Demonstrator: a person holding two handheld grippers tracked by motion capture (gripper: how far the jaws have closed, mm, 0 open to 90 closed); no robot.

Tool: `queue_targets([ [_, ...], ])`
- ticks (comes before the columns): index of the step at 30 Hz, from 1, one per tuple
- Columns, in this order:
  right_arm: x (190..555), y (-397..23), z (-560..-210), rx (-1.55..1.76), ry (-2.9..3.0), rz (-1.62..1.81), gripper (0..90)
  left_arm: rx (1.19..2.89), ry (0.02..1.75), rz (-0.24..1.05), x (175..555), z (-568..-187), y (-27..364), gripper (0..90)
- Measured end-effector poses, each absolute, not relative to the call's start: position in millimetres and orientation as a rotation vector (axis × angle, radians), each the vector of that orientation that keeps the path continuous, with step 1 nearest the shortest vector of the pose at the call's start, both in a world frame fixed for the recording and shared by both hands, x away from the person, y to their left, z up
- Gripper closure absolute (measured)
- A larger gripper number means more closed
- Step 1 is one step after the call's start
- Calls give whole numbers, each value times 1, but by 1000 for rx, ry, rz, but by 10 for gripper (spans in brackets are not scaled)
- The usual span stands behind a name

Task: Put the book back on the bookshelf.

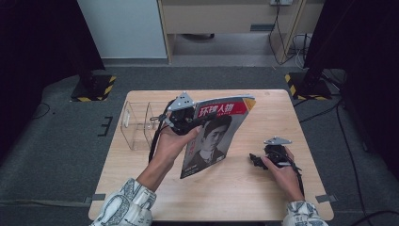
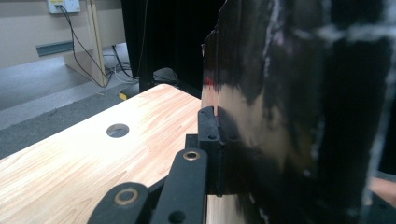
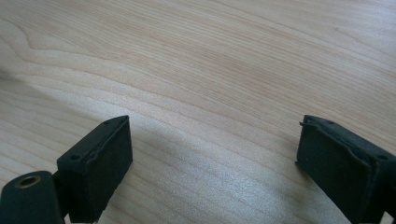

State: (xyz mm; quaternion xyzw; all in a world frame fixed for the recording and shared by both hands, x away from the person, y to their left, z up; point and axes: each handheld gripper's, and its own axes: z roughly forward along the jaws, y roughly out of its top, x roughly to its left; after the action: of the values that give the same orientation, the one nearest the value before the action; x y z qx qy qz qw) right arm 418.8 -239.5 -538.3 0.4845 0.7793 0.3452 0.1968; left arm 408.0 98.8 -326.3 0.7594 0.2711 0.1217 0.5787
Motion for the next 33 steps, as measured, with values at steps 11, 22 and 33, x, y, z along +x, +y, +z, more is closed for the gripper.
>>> queue_targets([
  [11,419,-237,-539,1333,2195,938,90,1764,629,270,402,-328,109,864],
  [22,419,-237,-539,1336,2196,937,88,1762,640,280,401,-330,120,865],
  [33,418,-236,-539,1339,2193,934,87,1746,658,293,396,-330,139,864],
])
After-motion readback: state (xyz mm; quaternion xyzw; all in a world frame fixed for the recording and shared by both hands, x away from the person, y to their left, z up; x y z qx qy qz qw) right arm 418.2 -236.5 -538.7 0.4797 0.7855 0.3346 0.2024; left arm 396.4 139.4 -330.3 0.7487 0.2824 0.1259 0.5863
